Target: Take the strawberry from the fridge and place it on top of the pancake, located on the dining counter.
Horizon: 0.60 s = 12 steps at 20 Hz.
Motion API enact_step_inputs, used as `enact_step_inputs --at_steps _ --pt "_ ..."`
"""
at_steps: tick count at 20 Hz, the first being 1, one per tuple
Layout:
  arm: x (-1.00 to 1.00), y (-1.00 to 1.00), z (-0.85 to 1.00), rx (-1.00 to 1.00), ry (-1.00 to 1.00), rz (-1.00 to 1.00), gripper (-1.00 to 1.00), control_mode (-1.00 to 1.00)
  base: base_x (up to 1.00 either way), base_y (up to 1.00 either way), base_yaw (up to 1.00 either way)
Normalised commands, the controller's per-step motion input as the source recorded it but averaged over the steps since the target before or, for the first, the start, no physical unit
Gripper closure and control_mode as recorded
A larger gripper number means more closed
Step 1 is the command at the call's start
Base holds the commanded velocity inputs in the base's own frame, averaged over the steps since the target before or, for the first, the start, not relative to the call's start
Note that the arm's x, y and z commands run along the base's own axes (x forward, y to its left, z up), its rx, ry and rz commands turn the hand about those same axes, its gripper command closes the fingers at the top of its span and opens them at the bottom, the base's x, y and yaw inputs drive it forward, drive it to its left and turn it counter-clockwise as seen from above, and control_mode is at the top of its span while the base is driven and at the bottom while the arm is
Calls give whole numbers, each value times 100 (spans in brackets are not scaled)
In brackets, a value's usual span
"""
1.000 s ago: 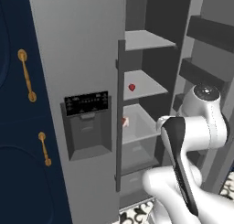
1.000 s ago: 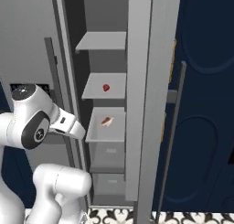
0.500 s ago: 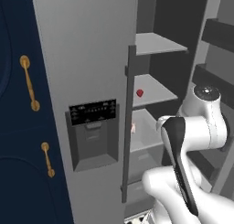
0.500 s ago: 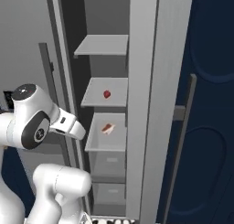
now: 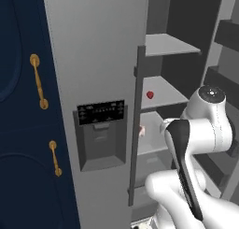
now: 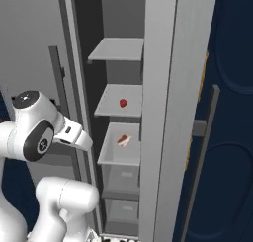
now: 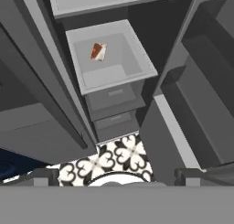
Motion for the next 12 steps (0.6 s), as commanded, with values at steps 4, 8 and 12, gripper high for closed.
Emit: enact_step_inputs --at_steps 4,8,12 --pt "0 0 0 0 0 0 -100 100 25 0 15" --pt "0 0 0 0 0 0 -100 100 39 0 3" --pt "0 0 0 0 0 0 -100 100 40 0 0"
